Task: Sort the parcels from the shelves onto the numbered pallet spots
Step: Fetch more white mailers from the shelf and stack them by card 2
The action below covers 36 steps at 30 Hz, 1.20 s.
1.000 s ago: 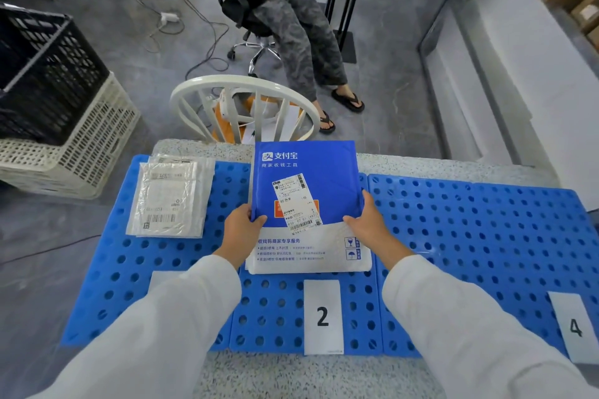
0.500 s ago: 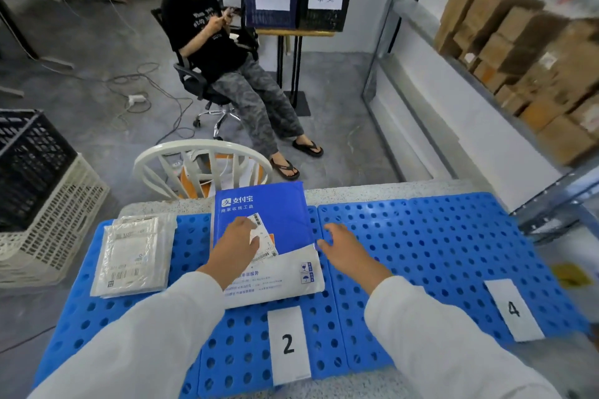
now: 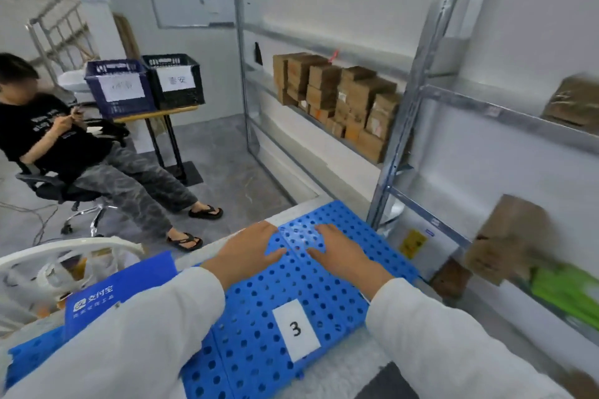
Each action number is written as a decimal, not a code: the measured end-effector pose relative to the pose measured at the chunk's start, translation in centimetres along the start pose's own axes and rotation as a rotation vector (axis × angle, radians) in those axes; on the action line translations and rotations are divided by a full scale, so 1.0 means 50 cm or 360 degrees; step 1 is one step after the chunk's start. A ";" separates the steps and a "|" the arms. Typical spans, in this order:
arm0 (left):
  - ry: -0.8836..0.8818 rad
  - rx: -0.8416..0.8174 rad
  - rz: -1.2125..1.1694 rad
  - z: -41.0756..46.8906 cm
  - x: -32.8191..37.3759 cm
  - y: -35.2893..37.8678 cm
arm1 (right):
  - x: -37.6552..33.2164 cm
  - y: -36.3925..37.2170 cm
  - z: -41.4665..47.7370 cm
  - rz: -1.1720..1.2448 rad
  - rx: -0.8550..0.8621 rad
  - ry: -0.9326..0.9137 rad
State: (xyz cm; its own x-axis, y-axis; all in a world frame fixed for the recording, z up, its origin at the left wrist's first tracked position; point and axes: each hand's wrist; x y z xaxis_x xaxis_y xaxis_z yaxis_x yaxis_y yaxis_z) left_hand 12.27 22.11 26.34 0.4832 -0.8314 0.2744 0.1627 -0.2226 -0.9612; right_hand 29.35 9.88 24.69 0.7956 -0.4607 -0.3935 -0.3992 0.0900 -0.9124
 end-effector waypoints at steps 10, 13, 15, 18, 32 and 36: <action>0.0490 -0.0059 0.0076 0.162 0.384 0.121 | 0.341 -0.117 -0.156 0.0103 0.0161 0.0336; 0.0509 -0.0110 0.0061 0.190 0.461 0.168 | 0.408 -0.108 -0.192 0.0186 0.0149 0.0379; 0.0466 -0.0142 0.0056 0.209 0.495 0.197 | 0.450 -0.093 -0.205 0.0267 0.0142 0.0430; 0.0389 -0.0175 0.0065 0.240 0.522 0.226 | 0.503 -0.071 -0.215 0.0363 0.0150 0.0517; 0.0320 -0.0504 -0.0005 0.495 0.475 0.376 | 0.661 -0.015 0.008 0.0613 0.0019 0.0773; 0.0292 -0.0574 -0.0033 0.613 0.446 0.425 | 0.713 0.030 0.094 0.0729 0.0075 0.0884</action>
State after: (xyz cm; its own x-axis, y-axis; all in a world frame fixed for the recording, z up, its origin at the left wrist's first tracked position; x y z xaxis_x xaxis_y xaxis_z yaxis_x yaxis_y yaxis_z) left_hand 52.89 14.44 12.86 0.3158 -0.8947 0.3159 -0.1572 -0.3776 -0.9125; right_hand 59.23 -2.27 8.77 0.1990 -0.7474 -0.6339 -0.6072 0.4137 -0.6784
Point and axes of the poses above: each hand's wrist, its own z-axis towards the middle knuckle, its own y-axis out of the palm, x = y × z, and after that the axes turned 2 degrees about x, right-handed
